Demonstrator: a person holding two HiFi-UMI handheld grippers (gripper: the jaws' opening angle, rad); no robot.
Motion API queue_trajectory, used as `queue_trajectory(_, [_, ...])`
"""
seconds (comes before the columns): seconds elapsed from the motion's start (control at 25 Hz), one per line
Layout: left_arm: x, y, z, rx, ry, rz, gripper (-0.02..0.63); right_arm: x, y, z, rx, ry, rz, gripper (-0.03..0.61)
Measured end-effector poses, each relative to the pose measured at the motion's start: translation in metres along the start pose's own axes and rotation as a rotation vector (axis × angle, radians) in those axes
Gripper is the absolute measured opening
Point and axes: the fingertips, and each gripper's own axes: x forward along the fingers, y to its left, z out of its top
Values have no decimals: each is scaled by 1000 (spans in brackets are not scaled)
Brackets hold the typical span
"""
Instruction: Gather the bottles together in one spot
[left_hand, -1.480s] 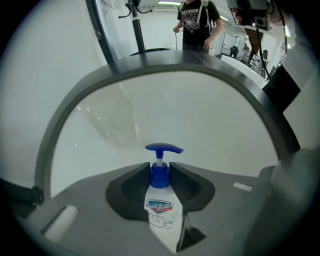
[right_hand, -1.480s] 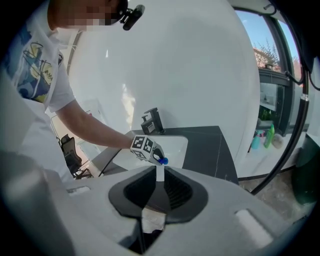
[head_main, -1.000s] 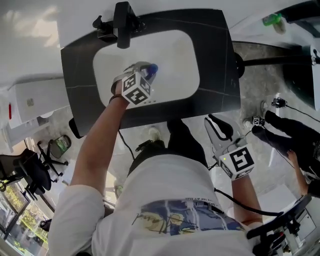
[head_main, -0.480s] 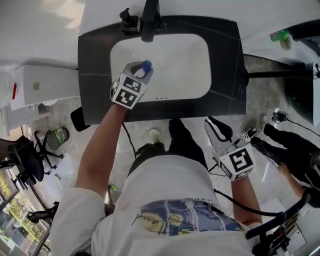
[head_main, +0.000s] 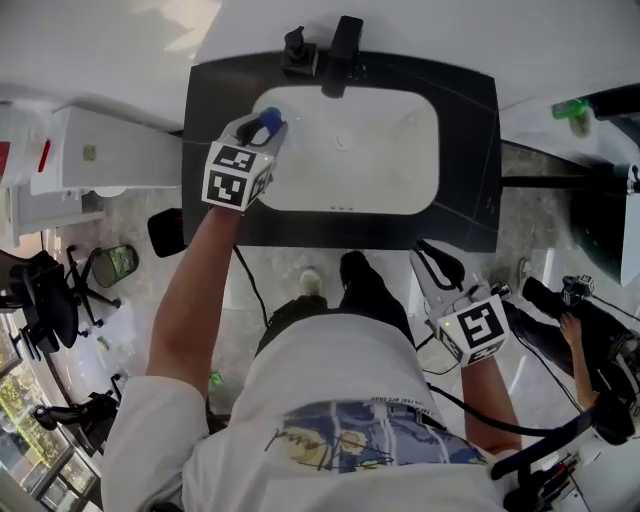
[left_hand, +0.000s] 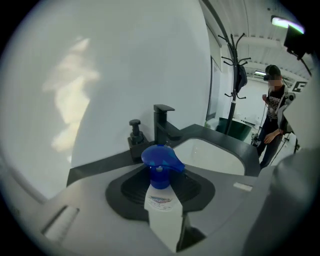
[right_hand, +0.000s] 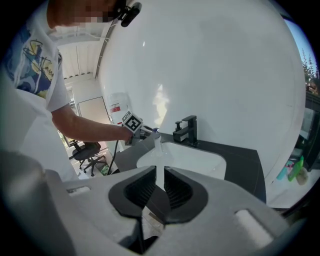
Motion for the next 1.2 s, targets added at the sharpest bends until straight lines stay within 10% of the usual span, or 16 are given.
queue_trajectory(1.2, [69, 161, 86, -168, -131, 340, 123, 5, -76, 2, 9, 58, -8, 51])
